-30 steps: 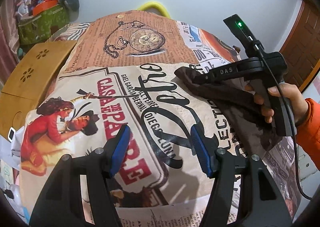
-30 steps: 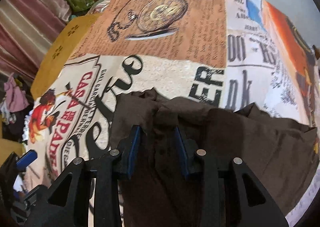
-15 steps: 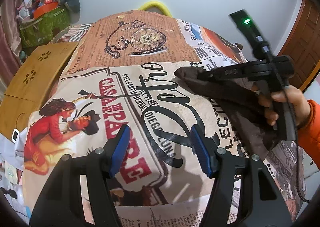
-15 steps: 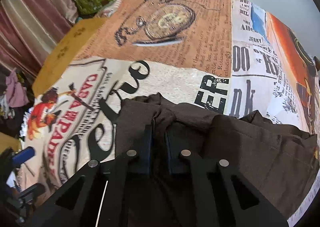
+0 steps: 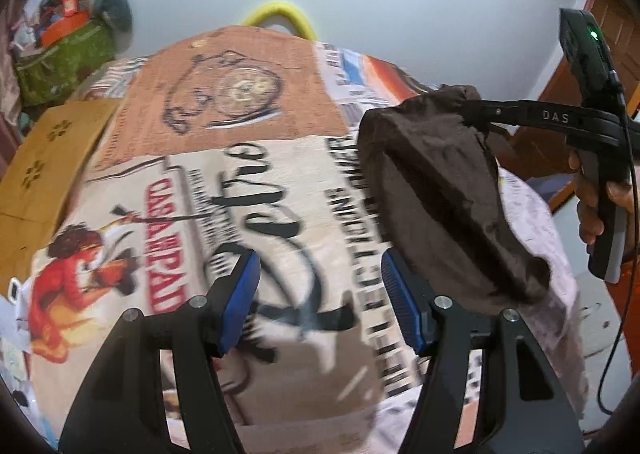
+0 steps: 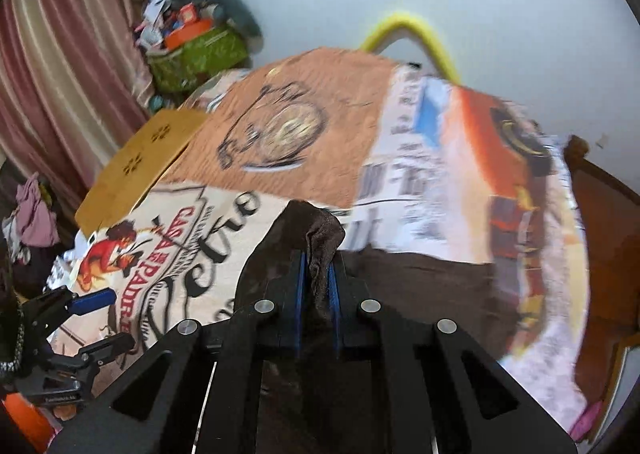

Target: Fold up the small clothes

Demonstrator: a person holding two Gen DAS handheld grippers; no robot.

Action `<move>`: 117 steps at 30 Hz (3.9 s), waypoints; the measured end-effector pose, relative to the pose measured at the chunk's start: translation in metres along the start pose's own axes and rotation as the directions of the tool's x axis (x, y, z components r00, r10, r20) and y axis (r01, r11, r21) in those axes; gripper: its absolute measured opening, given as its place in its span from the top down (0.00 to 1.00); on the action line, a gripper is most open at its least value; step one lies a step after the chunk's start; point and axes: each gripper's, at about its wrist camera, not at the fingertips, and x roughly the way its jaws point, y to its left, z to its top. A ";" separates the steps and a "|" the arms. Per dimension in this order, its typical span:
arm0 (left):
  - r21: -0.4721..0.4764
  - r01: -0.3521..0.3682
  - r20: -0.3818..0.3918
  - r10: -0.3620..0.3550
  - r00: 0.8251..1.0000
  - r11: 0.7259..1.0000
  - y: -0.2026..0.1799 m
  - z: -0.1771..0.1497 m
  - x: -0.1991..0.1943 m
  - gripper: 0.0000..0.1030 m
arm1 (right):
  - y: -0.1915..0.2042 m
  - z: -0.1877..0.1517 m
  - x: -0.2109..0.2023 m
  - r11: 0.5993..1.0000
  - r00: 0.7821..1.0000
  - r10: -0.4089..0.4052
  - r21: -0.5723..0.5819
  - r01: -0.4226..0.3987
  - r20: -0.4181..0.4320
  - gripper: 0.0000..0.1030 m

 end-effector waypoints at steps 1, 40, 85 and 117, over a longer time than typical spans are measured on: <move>0.005 0.010 -0.009 -0.010 1.000 1.000 -0.008 0.004 0.005 0.39 | -0.007 0.000 -0.004 1.000 1.000 -0.007 0.011 0.007 0.007 0.90; 0.107 0.174 -0.247 -0.143 0.958 0.979 -0.126 -0.001 0.092 0.38 | -0.096 -0.121 -0.063 0.985 0.992 -0.117 0.132 0.111 0.038 0.39; 0.123 -0.043 -0.149 0.061 0.987 0.991 -0.054 -0.046 -0.001 0.44 | -0.011 -0.175 -0.025 0.989 0.997 -0.046 0.135 0.053 -0.058 0.95; 0.095 -0.124 -0.092 0.132 0.987 0.988 -0.024 -0.014 0.017 0.21 | -0.029 -0.148 -0.044 0.982 1.000 -0.004 0.190 0.002 0.011 0.35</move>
